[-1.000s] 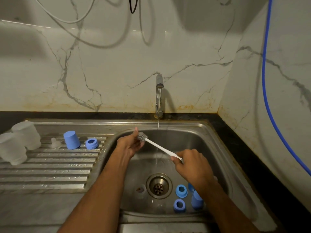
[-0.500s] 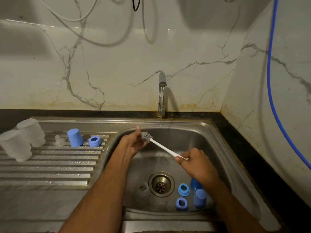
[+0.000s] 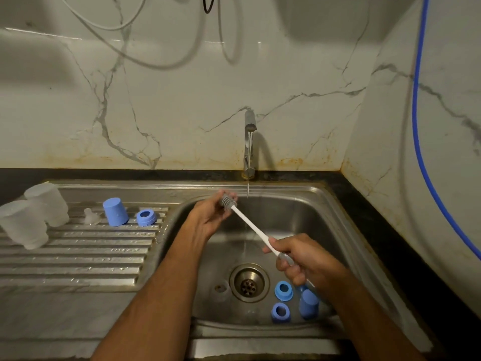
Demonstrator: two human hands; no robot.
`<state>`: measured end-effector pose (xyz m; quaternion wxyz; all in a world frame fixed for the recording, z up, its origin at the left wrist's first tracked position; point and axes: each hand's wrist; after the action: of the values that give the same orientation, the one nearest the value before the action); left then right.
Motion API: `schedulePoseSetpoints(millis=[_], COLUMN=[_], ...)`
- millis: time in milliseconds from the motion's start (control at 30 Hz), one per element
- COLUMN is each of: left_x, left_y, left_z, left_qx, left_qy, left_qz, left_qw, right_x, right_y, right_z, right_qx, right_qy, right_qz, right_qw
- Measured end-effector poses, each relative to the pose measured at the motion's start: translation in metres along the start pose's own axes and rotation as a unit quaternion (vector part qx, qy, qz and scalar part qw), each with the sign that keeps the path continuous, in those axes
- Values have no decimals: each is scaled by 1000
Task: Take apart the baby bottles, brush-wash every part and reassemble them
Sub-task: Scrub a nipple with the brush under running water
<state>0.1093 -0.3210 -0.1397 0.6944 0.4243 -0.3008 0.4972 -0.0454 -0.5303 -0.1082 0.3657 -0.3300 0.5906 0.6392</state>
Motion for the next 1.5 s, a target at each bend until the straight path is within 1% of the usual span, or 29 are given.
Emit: schedulePoseSetpoints(millis=[33, 67, 100, 133, 167, 200, 233, 267, 300, 333, 367, 400, 433, 500, 600, 767, 900, 1133, 1267, 1333, 1433, 1500], left_x=[-4, -6, -7, -5, -2, 1, 3, 3, 3, 2, 1, -1, -1, -4, -9, -13, -11, -13, -2, -3, -15, -15], left_y=[-2, -3, -3, -4, -3, -4, -4, -5, -5, -6, -5, -6, -6, -6, -6, -10, -11, -12, -12, -11, -7, -2], left_z=[-1, -3, -4, -5, -5, -5, -5, -6, -6, -6, -5, -4, -2, -1, -6, -9, -5, -6, -31, -32, -13, -4], left_qx=[33, 57, 69, 71, 73, 74, 78, 78, 78, 74, 68, 61, 55, 46, 54, 94, 122, 145, 217, 201, 181, 162], left_qy=[-53, -75, -65, -49, -37, -32, -26, -21, -16, -14, -15, -17, -19, -19, -6, 25, 37, 44, 87, 69, -1, -2], left_qz=[-18, -36, -48, -48, -43, -33, -22, -12, -9, -6, -3, 0, 2, 0, 1, -11, 1, -8, 7, -3, -30, -36], left_qw=[998, 995, 994, 995, 996, 996, 996, 997, 997, 997, 998, 998, 998, 999, 999, 995, 992, 988, 972, 977, 983, 986], right_x=[2, 4, 6, 6, 6, 6, 6, 6, 6, 5, 4, 3, 1, -1, 0, -1, -2, 0, 1, 3, 4, 3], right_y=[-1, -2, -5, -6, -7, -9, -10, -11, -12, -10, -7, -4, -2, 1, 5, 3, 3, 2, 2, 1, 1, 2], right_z=[2, 3, 3, 4, 5, 6, 8, 10, 11, 11, 9, 6, 3, -2, -1, -1, -1, -6, -14, -16, -20, -23], right_qx=[68, 125, 156, 165, 167, 165, 155, 136, 107, 75, 37, 3, -26, -65, -79, -55, -44, -36, -3, 26, 53, 57], right_qy=[124, 264, 373, 432, 454, 455, 435, 377, 279, 168, 75, 16, -23, -67, -69, -24, -11, 5, 10, -9, -29, -29], right_qz=[-73, -146, -202, -240, -266, -278, -278, -260, -219, -147, -74, -19, 22, 72, 99, 84, 75, 66, 60, 54, 48, 40], right_qw=[987, 945, 892, 854, 834, 829, 842, 878, 929, 972, 994, 1000, 999, 993, 990, 995, 996, 997, 998, 998, 997, 997])
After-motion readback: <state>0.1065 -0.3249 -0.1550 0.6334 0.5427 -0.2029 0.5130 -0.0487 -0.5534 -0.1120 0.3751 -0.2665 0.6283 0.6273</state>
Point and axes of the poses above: each hand's wrist, its own y-axis away from the middle knuckle, its own z-axis out of the palm, x = y × z, and after that the axes turned 11 degrees about -y, right-handed
